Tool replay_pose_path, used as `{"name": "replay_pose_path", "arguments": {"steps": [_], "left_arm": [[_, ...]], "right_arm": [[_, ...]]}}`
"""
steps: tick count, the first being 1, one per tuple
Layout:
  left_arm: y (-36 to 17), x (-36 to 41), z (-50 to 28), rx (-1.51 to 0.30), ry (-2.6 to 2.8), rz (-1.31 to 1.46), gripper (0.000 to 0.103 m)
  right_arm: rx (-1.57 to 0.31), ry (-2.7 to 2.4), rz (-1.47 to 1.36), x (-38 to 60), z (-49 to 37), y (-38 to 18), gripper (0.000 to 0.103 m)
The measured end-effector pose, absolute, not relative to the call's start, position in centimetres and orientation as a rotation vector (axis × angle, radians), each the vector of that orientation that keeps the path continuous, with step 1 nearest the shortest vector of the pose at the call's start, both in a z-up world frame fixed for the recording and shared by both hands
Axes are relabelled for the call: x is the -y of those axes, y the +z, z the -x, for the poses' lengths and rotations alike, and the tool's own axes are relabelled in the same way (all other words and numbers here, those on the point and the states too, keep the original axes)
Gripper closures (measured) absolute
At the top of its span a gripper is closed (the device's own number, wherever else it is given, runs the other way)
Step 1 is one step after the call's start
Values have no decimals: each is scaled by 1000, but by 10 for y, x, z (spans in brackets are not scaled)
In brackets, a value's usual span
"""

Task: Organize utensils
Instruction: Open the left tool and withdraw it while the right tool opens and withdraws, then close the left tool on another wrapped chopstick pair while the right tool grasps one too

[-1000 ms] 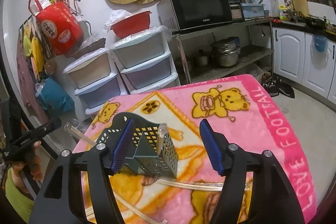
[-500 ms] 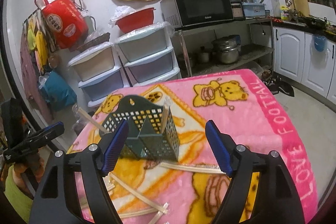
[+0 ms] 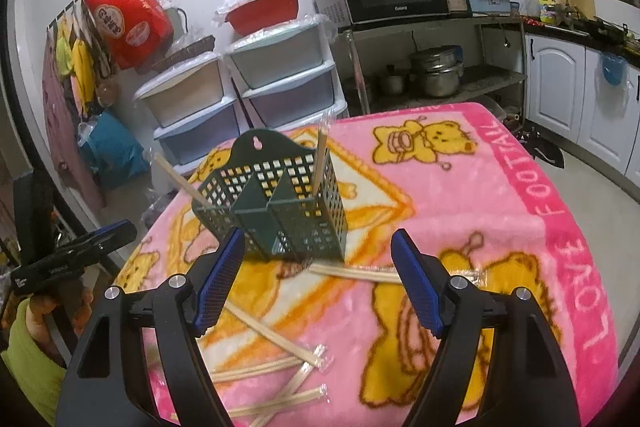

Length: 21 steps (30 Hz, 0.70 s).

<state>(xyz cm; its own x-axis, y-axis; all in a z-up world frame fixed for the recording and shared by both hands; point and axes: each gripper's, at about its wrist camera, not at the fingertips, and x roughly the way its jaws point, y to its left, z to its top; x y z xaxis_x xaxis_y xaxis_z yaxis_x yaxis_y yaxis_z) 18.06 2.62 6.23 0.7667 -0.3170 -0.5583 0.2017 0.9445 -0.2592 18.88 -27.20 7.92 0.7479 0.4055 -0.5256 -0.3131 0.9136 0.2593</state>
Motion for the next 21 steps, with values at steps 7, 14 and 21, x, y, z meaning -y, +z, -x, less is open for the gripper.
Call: {"name": "replay_pose_path", "arguments": {"steps": [7, 14, 21], "left_arm": [[46, -22, -178, -676, -284, 172, 13], [32, -19, -178, -712, -276, 150, 13], [17, -20, -182, -753, -278, 157, 16]], "right_arm": [[-646, 392, -148, 270, -185, 63, 30], [-682, 385, -136, 268, -181, 46, 30], [-713, 382, -109, 263, -180, 32, 30]]}}
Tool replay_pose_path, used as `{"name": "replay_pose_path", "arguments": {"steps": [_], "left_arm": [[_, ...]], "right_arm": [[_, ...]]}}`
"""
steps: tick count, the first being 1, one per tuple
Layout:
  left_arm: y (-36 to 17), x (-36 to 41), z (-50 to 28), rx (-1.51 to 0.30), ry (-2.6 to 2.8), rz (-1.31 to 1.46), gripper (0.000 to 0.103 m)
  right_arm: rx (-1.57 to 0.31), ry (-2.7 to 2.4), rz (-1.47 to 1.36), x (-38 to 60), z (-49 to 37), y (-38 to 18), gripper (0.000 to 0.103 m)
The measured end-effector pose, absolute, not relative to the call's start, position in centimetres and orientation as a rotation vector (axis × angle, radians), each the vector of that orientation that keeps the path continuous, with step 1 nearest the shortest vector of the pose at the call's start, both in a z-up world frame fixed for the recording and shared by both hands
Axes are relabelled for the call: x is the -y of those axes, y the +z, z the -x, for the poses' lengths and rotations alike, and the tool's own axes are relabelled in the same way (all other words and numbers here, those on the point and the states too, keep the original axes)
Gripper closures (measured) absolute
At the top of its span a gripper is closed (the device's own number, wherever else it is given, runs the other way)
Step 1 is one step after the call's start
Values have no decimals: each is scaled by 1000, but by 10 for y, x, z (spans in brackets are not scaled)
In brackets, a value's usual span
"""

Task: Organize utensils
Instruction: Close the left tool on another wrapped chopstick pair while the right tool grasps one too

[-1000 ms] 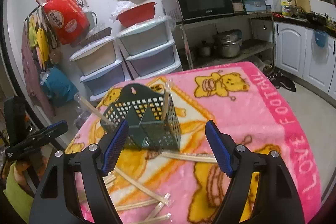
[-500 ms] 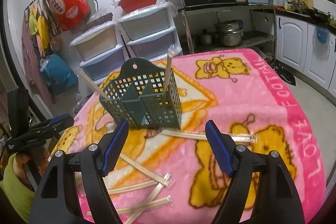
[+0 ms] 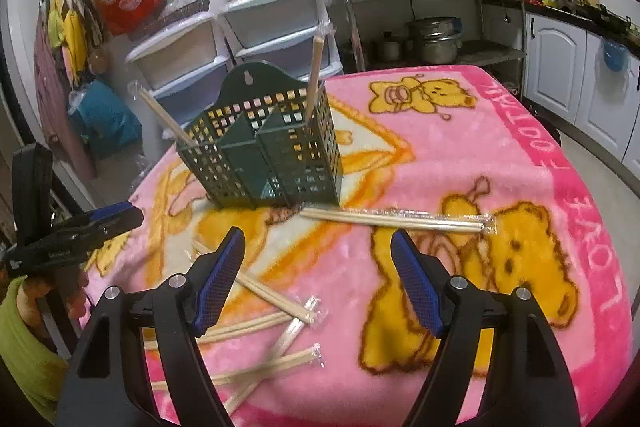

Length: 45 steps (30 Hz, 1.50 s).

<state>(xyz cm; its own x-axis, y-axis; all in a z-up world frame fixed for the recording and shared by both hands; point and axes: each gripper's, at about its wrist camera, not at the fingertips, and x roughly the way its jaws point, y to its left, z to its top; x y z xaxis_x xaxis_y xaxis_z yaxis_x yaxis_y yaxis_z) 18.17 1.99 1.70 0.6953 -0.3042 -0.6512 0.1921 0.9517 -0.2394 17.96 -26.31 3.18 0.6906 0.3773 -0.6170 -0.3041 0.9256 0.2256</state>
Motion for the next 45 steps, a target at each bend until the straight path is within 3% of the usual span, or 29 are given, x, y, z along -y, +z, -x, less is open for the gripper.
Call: {"name": "replay_pose_path", "arguments": {"steps": [4, 6, 9, 14, 30, 36, 41, 45], "left_arm": [[5, -24, -186, -801, -285, 172, 40], [-2, -25, -187, -831, -293, 177, 58], [-15, -28, -189, -876, -301, 190, 73], [-31, -30, -191, -931, -299, 197, 80], [-49, -21, -199, -989, -309, 188, 80], [-51, -21, -205, -992, -308, 197, 92], [-52, -21, -209, -998, -309, 202, 95], [-52, -20, -211, -998, -308, 195, 98]], "right_arm": [[-725, 379, -102, 262, -179, 25, 30], [-730, 377, -99, 261, -179, 22, 30], [-746, 379, -94, 259, -180, 17, 30], [-786, 394, -99, 255, -182, 5, 32], [-911, 455, -159, 248, -189, -30, 50], [-943, 480, -207, 249, -192, -39, 57], [-967, 497, -263, 252, -195, -47, 68], [-963, 498, -285, 255, -195, -47, 85]]}}
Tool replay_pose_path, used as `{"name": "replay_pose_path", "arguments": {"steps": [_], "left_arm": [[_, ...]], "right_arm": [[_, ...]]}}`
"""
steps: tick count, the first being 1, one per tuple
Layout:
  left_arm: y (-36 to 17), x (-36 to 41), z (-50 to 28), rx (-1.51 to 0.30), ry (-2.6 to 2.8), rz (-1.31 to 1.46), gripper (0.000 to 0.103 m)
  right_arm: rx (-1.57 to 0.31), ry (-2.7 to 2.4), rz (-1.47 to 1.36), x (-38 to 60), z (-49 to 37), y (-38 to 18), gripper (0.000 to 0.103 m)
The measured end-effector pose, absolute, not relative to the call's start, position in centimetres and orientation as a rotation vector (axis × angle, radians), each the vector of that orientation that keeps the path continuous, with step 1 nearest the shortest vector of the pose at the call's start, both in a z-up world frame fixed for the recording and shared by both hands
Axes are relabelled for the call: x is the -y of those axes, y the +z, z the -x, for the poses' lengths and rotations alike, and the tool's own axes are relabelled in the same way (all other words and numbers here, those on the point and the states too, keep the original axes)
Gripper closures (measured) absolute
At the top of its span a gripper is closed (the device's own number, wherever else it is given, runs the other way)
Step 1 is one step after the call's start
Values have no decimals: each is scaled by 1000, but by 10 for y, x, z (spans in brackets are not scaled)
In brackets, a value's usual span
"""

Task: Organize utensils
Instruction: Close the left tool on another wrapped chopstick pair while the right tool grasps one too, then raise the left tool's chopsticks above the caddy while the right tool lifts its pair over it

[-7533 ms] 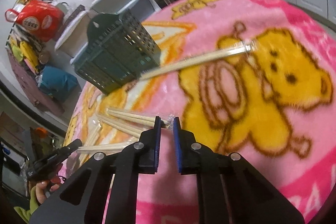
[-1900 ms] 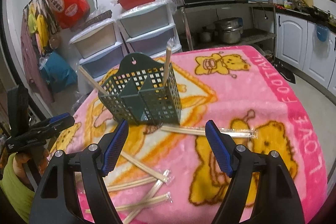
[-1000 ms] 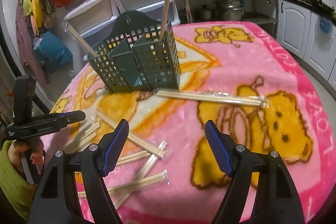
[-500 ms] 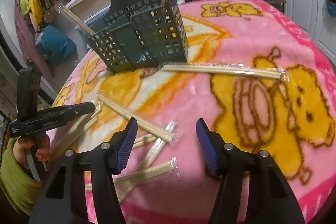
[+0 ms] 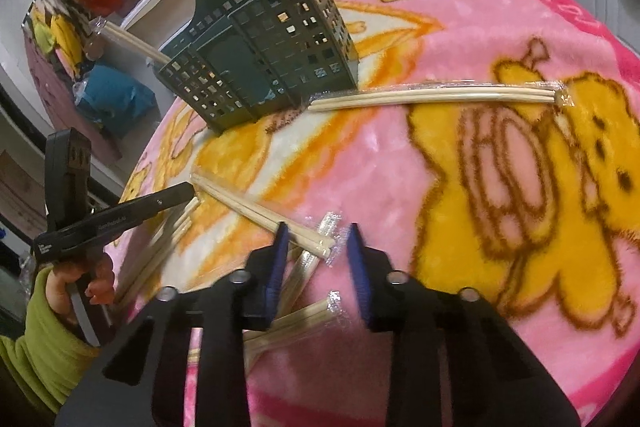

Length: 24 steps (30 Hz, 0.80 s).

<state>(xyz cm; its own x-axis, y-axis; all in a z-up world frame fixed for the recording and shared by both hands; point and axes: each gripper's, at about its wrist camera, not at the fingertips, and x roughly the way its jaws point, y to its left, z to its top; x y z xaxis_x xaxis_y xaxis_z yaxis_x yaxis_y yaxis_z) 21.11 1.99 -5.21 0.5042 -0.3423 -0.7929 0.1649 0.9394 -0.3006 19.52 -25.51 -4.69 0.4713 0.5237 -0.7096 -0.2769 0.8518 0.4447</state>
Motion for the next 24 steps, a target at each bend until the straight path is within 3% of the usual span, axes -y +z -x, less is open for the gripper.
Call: {"name": "replay_pose_path", "arguments": {"steps": [9, 24], "left_arm": [[-49, -22, -213, -991, -307, 195, 100], [0, -31, -205, -868, -318, 208, 101]], "right_arm": [[-871, 460, -239, 259, -190, -28, 99], [-643, 465, -137, 254, -186, 35, 100]]}}
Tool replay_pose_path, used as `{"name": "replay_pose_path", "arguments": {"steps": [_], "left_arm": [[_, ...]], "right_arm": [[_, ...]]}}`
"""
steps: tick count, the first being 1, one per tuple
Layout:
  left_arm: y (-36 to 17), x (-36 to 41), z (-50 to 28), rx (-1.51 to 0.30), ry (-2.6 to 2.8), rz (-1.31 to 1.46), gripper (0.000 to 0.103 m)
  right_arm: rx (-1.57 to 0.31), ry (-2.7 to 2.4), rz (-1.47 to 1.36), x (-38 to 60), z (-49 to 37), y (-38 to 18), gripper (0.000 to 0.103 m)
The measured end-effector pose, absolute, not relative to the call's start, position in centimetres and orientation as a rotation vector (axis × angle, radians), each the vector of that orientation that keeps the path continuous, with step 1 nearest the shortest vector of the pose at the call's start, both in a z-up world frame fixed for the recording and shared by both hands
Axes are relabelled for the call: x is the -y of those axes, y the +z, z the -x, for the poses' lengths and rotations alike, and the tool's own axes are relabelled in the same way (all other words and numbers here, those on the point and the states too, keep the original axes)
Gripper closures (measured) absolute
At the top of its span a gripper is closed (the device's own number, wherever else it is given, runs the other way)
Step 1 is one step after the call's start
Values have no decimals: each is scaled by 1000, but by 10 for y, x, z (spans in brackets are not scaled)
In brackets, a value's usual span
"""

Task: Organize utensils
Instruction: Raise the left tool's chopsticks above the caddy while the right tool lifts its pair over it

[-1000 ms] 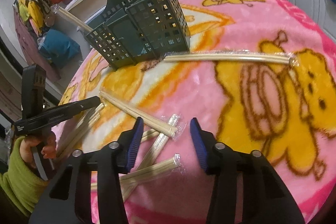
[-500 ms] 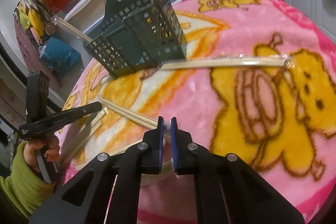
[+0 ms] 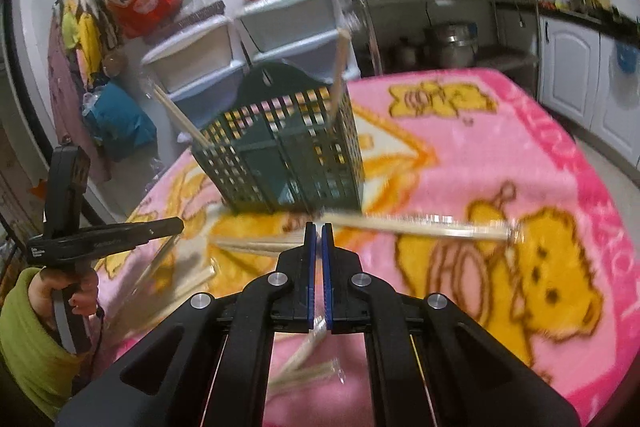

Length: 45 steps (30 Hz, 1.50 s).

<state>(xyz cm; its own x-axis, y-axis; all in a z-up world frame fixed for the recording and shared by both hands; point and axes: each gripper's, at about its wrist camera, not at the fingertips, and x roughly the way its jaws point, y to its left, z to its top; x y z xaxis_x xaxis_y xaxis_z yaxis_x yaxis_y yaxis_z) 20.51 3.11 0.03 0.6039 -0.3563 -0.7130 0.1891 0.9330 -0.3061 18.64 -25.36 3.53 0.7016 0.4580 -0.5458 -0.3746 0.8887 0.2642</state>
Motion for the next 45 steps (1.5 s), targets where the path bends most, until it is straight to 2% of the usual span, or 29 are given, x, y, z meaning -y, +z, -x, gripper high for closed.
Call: {"name": "replay_pose_path", "arguments": {"steps": [21, 45], "left_arm": [[90, -7, -210, -644, -381, 270, 101], [178, 20, -235, -480, -440, 290, 101]], "right_arm": [[-470, 522, -41, 246, -170, 106, 101], [-301, 545, -8, 240, -165, 177, 101]]}}
